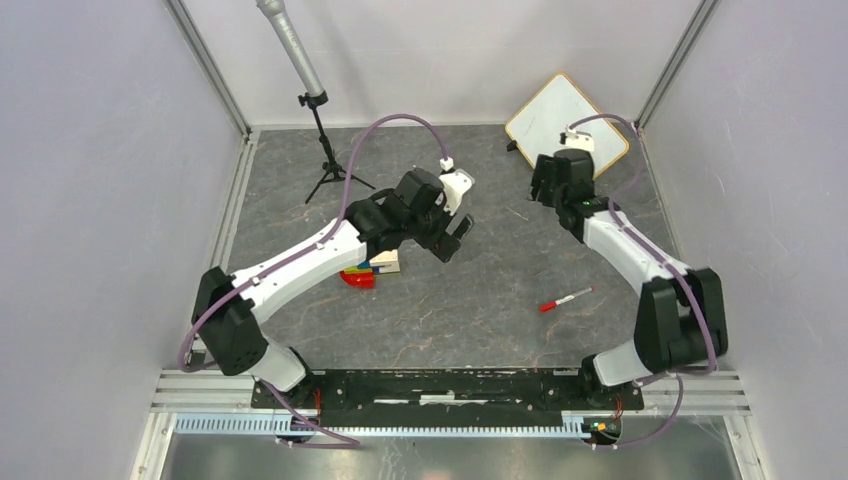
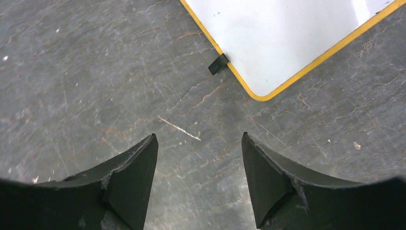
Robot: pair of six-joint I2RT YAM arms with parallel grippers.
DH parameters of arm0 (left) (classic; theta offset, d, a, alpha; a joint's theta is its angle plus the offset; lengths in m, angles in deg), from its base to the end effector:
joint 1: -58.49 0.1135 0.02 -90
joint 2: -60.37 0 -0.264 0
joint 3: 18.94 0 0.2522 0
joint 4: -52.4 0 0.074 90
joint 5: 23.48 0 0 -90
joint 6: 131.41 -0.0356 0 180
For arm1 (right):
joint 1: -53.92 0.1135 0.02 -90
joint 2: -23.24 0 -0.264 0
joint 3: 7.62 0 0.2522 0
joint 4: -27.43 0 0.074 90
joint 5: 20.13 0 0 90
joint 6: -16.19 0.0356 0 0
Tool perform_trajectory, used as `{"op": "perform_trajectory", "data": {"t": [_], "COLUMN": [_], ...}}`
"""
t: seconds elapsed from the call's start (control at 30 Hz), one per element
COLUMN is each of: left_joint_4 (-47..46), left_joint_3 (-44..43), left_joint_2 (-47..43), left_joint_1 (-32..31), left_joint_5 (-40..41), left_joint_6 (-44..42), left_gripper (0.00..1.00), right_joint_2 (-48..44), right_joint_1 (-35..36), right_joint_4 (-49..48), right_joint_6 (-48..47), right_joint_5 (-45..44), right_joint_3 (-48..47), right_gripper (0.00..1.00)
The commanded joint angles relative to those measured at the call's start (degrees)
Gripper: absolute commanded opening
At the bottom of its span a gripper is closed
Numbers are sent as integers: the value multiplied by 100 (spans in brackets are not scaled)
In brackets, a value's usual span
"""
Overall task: Write a sentence on the whiteboard
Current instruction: Move the whiteboard stand to the center of the board.
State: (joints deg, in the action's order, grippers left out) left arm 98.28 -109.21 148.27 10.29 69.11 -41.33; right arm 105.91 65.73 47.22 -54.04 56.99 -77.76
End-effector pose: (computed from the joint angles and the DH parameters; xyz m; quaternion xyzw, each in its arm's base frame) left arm 0.2290 -0.2537 0.3123 0.3664 0.8424 -0.1424 0.3686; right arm 0.3191 0.0586 0.2625 0.1144 0.8646 0.0359 0.4880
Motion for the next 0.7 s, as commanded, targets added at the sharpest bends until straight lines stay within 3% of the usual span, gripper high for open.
{"op": "perform_trajectory", "data": {"t": [0.0, 0.27, 0.67], "left_joint_4": [-674, -643, -545], "left_joint_3": [58, 128, 66], "left_joint_2": [-427, -627, -578], "left_joint_1": [44, 49, 57], "left_joint_5": [403, 374, 305], "left_joint_6": [441, 467, 480], "left_gripper": [100, 100, 100], "right_joint_2": [719, 2263, 3541], "right_joint_1": [435, 484, 458], "right_joint_4": [-9, 630, 873], "right_joint_6": [675, 1071, 1188], "right_joint_5": [-1497, -1870, -1848], "right_joint_3": [-707, -1863, -2832], "right_gripper": [70, 67, 63]}}
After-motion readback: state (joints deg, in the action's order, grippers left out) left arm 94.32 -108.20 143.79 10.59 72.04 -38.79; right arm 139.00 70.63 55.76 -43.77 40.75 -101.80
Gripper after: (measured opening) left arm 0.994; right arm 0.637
